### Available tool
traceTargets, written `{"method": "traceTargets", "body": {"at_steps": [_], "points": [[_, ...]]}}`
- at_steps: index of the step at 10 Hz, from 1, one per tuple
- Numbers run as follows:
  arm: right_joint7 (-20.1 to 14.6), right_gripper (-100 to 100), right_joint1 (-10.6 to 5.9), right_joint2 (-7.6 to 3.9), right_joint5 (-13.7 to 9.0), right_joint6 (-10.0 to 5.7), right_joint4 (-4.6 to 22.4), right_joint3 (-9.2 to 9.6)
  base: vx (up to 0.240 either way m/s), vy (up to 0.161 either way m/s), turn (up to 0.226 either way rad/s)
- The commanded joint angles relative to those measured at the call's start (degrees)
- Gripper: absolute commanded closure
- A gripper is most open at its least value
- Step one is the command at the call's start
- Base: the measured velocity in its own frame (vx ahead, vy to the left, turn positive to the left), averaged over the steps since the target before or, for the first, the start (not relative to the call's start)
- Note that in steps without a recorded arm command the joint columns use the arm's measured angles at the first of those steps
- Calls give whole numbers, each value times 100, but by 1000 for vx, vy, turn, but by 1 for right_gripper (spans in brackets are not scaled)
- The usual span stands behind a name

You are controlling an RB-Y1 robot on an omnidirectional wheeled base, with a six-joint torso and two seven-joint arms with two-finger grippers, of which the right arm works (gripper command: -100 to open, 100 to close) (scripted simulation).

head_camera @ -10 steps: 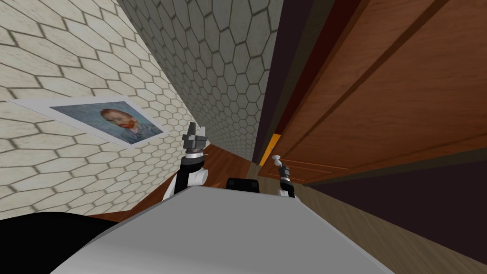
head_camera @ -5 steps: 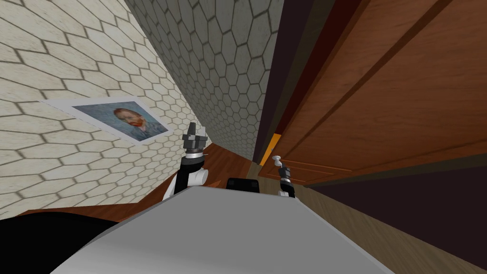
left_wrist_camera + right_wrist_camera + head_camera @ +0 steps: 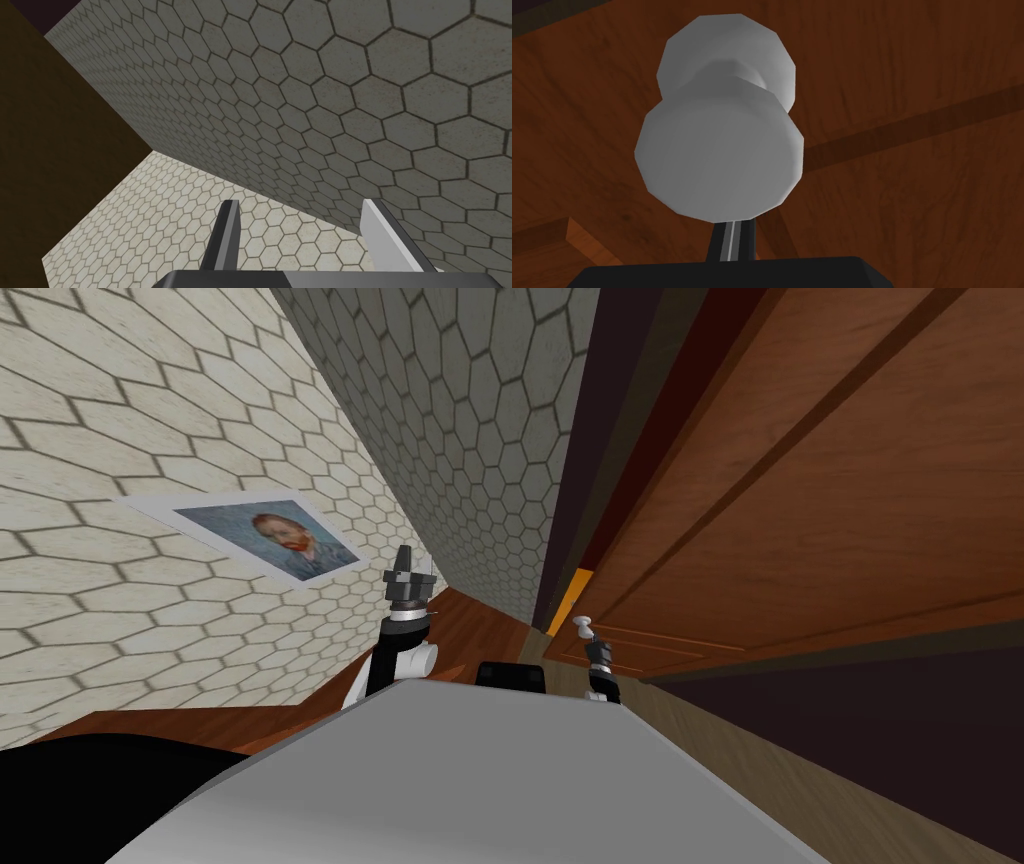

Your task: Pull the door open

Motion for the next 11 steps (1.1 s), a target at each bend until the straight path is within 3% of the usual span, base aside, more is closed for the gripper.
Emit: {"method": "traceTargets", "body": {"at_steps": [1, 9, 11], "points": [[-161, -100, 24, -21, -84, -11, -24, 61, -16, -37, -21], [-845, -100, 118, -105, -416, -53, -117, 305, -27, -10, 14], [-845, -100, 118, -105, -416, -53, -117, 305, -6, 0, 9]]}}
